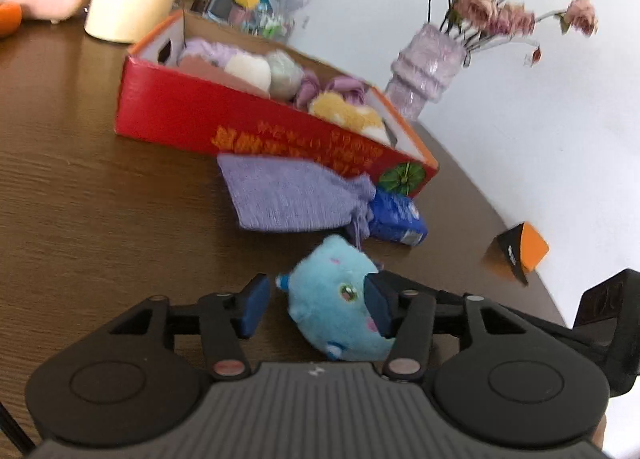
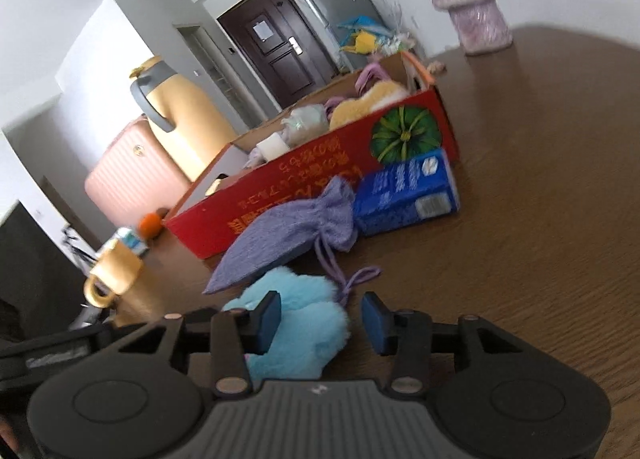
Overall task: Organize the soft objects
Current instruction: 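Move both grippers to the blue plush toy and close the left gripper on it, then carry the blue plush in the left gripper into the box and open it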
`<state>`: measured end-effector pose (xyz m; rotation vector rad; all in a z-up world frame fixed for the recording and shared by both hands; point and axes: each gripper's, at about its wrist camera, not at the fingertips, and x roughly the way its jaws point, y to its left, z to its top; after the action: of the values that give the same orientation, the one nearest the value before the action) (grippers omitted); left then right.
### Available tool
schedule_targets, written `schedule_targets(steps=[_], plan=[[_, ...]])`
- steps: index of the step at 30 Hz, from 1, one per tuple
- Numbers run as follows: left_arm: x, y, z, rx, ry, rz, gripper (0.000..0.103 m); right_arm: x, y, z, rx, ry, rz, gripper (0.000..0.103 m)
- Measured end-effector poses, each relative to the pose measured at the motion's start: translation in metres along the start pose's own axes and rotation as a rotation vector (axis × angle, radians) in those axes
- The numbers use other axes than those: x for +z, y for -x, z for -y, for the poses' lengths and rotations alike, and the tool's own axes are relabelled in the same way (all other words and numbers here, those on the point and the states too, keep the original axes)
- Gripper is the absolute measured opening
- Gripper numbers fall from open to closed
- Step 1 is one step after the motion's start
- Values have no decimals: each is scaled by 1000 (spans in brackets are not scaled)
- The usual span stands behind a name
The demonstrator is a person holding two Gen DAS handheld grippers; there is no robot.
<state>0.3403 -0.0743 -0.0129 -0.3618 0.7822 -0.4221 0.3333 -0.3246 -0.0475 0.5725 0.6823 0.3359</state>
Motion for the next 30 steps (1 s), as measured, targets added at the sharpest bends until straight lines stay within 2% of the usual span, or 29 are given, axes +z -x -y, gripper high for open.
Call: schedule_targets(steps=[1, 2, 7, 10, 12, 13, 15, 19, 21, 22, 24, 26, 28, 30], plan=[[0, -4, 1, 0, -6, -24, 40, -1, -2, 3, 23, -20, -11, 33], [-1, -8, 2, -16, -7, -41, 38, -2, -4, 5, 59, -42, -31, 29], [-6, -1, 7, -31, 5, -30, 34, -9, 8, -4, 44, -29, -29, 20], [-12, 18, 16, -59, -43, -2, 34, -16, 30, -14, 52, 32, -6, 17], [-14, 27, 22, -75, -62, 15, 25, -17, 41, -16, 61, 31, 8, 9], [-14, 28, 25, -98, -69, 13, 24, -17, 44, -16, 80, 29, 10, 1], [-13, 30, 30, -100, -81, 16, 17, -14, 47, -20, 108, 23, 23, 1], [-6, 27, 31, -101, -72, 15, 14, -8, 44, -33, 110, 79, 42, 1], [-5, 24, 29, -75, -66, 10, 14, -5, 41, -35, 77, 115, 46, 3], [-4, 23, 26, -62, -68, 9, 14, -4, 41, -33, 47, 130, 58, 9], [-5, 19, 19, -33, -61, -3, 15, -3, 40, -26, 0, 138, 46, 14], [-5, 16, 10, 20, -29, 3, 15, -3, 35, -14, 8, 111, 12, 24], [-6, 22, 5, 32, -40, 16, 24, -4, 29, -6, 33, 77, -11, 29], [-8, 31, 0, 12, -40, 19, 47, -6, 25, -2, 61, 53, -19, 34]])
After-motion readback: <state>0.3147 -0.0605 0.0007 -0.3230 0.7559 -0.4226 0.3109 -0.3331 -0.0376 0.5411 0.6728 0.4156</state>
